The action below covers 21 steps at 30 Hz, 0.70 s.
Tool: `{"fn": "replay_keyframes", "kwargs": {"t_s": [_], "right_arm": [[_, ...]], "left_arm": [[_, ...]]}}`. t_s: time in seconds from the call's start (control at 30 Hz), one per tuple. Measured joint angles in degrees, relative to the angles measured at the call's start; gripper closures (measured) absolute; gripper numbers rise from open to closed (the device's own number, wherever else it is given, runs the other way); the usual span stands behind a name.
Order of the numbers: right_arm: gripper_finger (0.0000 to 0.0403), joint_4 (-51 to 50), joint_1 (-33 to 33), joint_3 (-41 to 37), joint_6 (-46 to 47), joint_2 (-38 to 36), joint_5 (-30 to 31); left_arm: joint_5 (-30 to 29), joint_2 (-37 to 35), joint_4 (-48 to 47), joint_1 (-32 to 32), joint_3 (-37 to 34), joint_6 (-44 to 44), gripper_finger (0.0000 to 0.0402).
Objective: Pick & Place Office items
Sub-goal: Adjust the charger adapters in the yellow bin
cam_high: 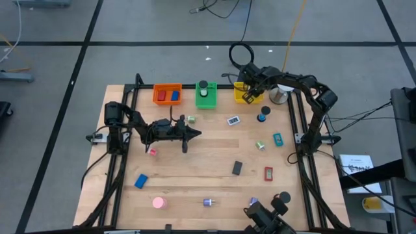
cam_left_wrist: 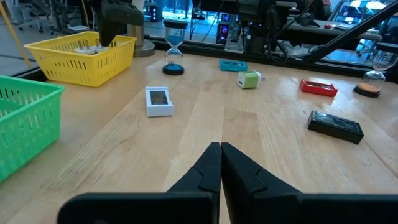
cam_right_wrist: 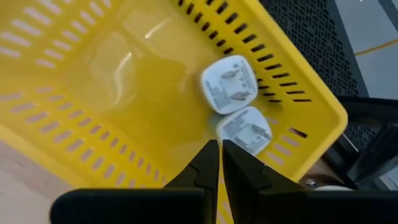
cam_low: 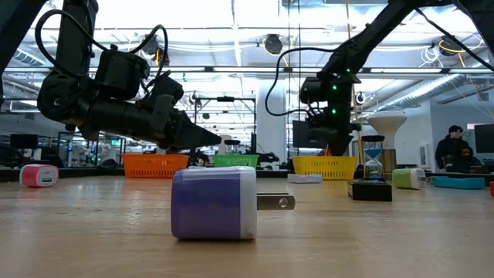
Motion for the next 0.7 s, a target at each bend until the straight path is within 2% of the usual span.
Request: {"fn": "replay_keyframes", "kwargs": {"t_s": [0.23, 0.47, 0.7], "right_arm": [[0.0387, -1.02, -0.14, -0.04, -1.48, 1.45, -1.42], [0.0387, 0.56, -0.37, -0.07, -1.89, 3.05, 3.07], [0.0387, 2.22, -0.86, -0.07, -1.88, 2.97, 3.31]], "left_arm": [[0.01, 0.00, 0.00, -0.02, 0.00, -0.04, 0.0392], [0.00, 0.00, -0.01, 0.00, 0.00, -0.03, 0.0397], [-0.60, 0.00, -0.10, -0.01, 0.00, 0.15, 0.0389]]}}
